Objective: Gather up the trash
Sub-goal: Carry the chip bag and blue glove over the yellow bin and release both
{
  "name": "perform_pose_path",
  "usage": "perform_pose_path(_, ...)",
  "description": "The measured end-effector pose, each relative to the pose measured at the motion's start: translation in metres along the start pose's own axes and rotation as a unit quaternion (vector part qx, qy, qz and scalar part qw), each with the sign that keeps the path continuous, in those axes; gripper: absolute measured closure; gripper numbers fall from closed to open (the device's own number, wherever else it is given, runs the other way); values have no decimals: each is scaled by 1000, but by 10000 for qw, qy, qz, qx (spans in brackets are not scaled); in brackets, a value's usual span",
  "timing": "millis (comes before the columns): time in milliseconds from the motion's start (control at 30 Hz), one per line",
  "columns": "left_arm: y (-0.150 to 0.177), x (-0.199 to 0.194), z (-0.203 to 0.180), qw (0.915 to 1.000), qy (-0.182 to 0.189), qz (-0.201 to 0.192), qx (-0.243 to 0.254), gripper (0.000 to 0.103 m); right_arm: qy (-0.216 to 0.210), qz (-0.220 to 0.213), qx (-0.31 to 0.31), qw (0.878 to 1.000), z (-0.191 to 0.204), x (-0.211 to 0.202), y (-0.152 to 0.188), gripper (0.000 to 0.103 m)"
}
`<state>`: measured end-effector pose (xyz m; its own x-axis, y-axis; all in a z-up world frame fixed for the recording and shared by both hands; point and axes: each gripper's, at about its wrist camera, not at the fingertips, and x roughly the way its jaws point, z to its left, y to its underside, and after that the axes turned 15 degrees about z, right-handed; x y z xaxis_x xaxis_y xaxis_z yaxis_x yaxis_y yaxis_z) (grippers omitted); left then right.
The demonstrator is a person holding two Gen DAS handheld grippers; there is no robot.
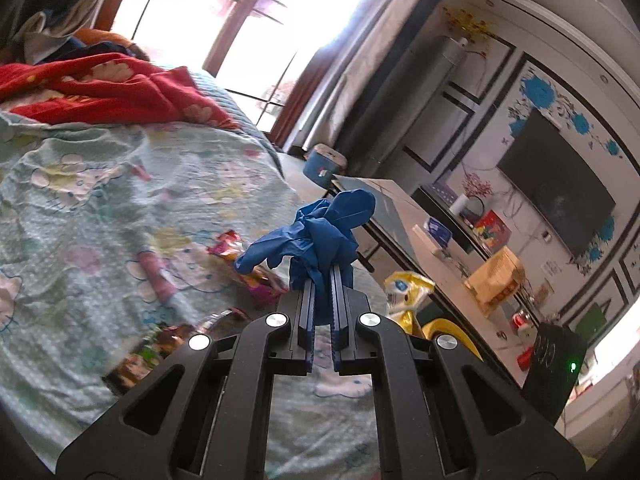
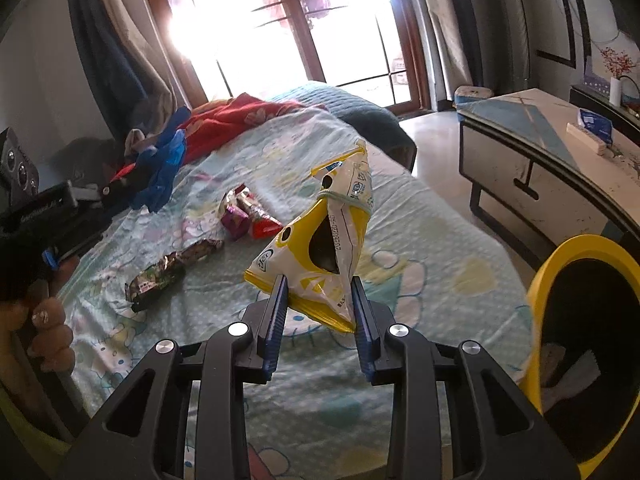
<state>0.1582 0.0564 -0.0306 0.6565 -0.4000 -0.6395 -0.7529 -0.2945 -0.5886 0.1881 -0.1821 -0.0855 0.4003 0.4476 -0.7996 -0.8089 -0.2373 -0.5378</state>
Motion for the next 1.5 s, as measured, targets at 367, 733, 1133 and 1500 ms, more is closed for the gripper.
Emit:
perform_pose_path(367,10,4,-39,9984,143,89,538,101,183,-281,83,9994,-16,-31,2,74)
perform_pose_path(733,21,10,-73,9944,244,194,1009,101,335,-519,305,9976,-40,-61,6,74)
perform_pose_path(1133,31,18,-99,9888,307,317,1427,101,464,-693,618,9946,-69,-82,12,74)
perform_pose_path(1500,42,28,-123,9825,344,437,1779,101,645,-835,938,9900,-102,-100,23,74)
